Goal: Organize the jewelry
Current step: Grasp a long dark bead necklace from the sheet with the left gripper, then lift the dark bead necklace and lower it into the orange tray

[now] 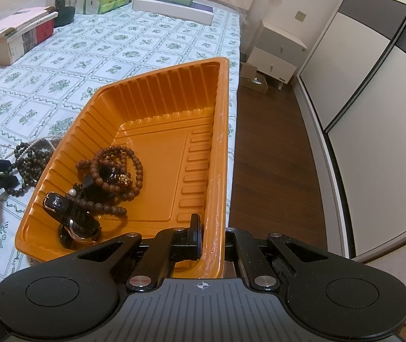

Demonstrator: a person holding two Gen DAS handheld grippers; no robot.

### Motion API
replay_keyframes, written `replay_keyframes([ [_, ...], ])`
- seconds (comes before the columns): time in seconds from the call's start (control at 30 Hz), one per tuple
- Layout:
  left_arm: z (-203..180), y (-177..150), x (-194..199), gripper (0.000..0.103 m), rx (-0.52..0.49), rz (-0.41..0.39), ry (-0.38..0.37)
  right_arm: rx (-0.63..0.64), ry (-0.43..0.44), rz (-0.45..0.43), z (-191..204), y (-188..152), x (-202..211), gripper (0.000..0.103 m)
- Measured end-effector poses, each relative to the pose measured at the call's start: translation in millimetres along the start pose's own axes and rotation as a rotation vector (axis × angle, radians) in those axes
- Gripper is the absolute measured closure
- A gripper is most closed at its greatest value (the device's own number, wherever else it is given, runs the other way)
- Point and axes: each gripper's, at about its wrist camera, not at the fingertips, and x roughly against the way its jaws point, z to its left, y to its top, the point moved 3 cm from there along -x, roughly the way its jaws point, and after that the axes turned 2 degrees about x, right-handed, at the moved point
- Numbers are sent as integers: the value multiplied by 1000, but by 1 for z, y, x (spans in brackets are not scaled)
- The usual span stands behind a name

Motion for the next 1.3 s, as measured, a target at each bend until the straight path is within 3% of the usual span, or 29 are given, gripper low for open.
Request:
replay_keyframes([
  [0.07, 1, -1, 2, 97, -7, 2, 3, -1, 0, 1, 0, -1, 0, 99],
  [0.37, 30, 12, 47, 97, -86, -56, 96, -5, 1, 3, 0, -2, 0, 99],
  [0.7, 63, 68, 105, 97, -177, -190, 187, -3, -1, 1, 0, -1, 1, 99],
  [1.3, 70, 170, 187, 97, -345, -401, 218, 2, -3, 1, 0, 0, 2, 99],
])
